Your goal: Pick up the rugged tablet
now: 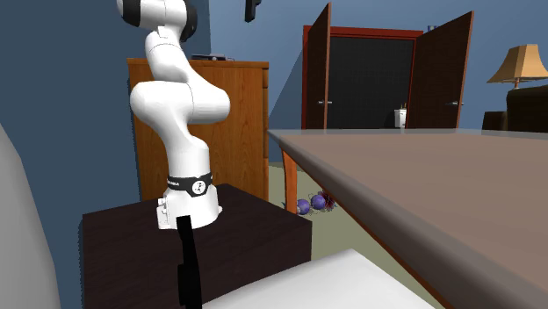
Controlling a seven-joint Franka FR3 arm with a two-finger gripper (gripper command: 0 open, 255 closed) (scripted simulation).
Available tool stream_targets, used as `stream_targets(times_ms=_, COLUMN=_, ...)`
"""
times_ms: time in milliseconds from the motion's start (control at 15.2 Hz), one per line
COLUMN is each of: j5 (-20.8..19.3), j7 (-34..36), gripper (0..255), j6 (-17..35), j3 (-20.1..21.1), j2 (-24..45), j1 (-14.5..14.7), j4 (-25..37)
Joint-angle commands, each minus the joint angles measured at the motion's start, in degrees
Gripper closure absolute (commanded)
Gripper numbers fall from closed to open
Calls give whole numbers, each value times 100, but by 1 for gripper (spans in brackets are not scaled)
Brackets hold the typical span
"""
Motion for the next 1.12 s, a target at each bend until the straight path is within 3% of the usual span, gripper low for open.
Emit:
stream_targets(times_ms=0, j5=0, j7=0, gripper=0, j6=0, j3=0, j2=0, j1=0, j4=0)
stream_targets(times_ms=528, j5=-27, j7=-41, gripper=0, j6=1355, j3=-540, j2=724, j1=-222, j4=-802)
stream_targets(times_ms=1056, j5=86, j7=-190, gripper=0, j6=2748, j3=-1085, j2=1921, j1=-383, j4=-1193)
